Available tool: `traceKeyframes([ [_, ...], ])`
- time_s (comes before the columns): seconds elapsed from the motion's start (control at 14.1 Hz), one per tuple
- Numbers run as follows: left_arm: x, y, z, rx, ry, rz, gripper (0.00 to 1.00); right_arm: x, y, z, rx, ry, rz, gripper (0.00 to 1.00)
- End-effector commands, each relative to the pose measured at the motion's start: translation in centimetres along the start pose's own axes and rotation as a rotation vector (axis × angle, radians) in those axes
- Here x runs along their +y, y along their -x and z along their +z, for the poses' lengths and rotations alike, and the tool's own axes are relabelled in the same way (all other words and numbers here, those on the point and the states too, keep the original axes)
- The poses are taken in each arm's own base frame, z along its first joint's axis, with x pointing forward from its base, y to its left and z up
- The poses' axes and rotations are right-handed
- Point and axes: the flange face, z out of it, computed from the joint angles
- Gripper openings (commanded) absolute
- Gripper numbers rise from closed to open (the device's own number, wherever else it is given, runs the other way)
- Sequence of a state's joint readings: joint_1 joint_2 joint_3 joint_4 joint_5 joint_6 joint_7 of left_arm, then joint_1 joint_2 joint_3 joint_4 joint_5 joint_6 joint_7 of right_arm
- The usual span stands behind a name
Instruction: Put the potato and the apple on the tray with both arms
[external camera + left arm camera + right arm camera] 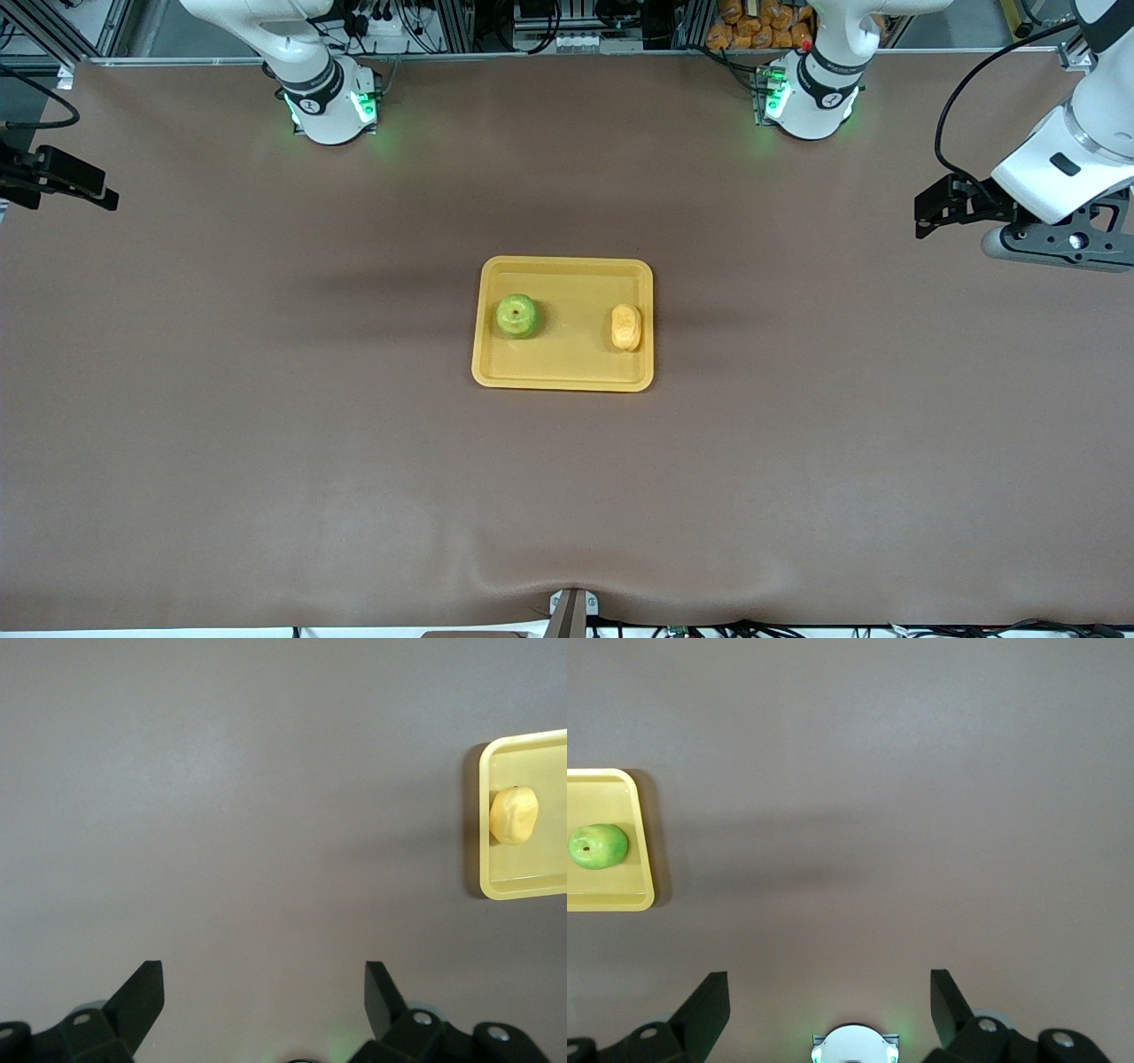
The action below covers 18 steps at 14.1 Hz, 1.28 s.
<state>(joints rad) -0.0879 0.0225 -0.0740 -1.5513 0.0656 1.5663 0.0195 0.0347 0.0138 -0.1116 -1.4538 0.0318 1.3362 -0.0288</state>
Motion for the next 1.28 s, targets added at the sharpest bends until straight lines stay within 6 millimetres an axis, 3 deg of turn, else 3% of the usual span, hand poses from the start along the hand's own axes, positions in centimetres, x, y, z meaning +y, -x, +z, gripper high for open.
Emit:
traceKeyframes([
  [0.0, 0.0, 0.0, -0.3, 0.002, 0.017, 0.012, 1.0, 0.3, 1.3, 0.0, 0.001, 0.001, -0.009, 1.0],
  [1.21, -1.2, 0.0, 0.1, -0.003, 0.051, -0.015, 1.0, 0.9, 1.3, 0.5, -0.011, -0.028, 0.002, 1.0],
])
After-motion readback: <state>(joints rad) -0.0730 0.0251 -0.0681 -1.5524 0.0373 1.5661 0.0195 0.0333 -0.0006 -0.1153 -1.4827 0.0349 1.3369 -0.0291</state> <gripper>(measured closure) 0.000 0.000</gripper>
